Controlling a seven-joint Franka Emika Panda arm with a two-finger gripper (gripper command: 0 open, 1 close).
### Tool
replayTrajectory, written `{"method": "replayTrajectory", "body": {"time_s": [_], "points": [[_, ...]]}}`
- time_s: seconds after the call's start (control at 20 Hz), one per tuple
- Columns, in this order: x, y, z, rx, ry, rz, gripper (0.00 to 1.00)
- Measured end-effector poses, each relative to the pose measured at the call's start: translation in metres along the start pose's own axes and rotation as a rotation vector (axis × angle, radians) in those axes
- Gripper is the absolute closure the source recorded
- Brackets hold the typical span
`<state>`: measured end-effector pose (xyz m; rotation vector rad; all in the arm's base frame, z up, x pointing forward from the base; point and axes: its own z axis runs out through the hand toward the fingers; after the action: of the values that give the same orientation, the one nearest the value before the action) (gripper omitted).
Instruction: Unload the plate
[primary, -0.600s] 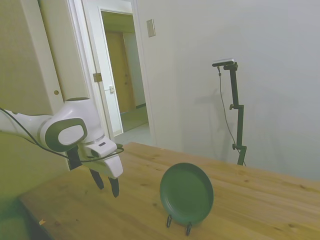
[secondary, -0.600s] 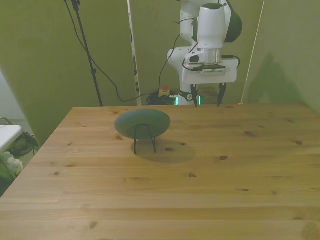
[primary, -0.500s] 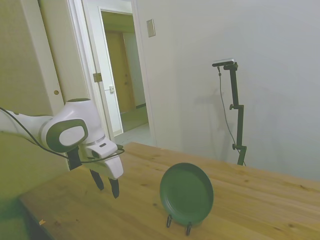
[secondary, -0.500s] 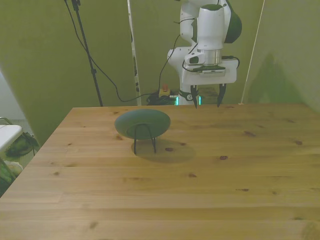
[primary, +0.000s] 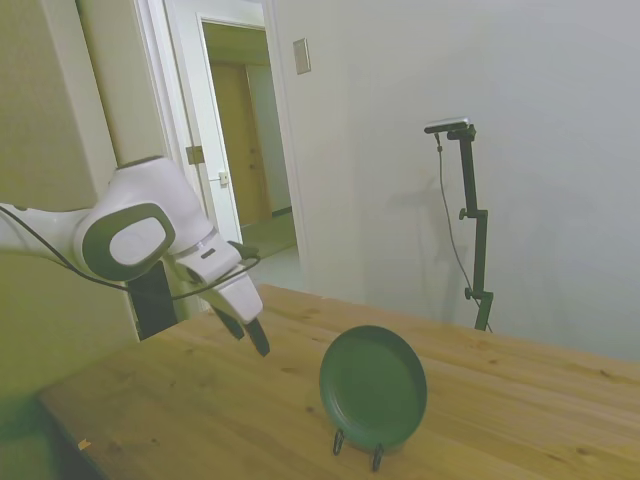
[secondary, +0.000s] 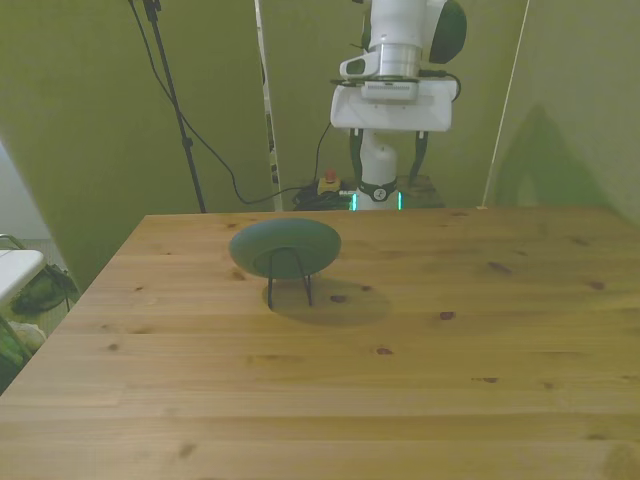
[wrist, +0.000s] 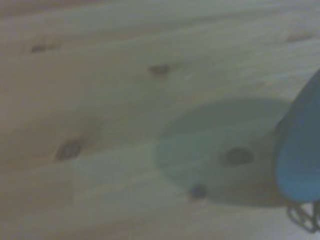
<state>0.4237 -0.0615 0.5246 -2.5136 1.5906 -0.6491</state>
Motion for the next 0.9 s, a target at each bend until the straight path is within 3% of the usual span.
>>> {"method": "replayTrajectory", "body": {"time_s": [0.25, 0.4, 0.7, 0.9], "points": [[0.055, 0.012, -0.001, 0.022, 0.114, 0.211, 0.00], [0.085, 0.017, 0.010, 0.023, 0.140, 0.288, 0.00], [0.133, 0.011, 0.030, 0.037, 0.166, 0.349, 0.00], [0.137, -0.004, 0.041, 0.062, 0.153, 0.337, 0.00]]}}
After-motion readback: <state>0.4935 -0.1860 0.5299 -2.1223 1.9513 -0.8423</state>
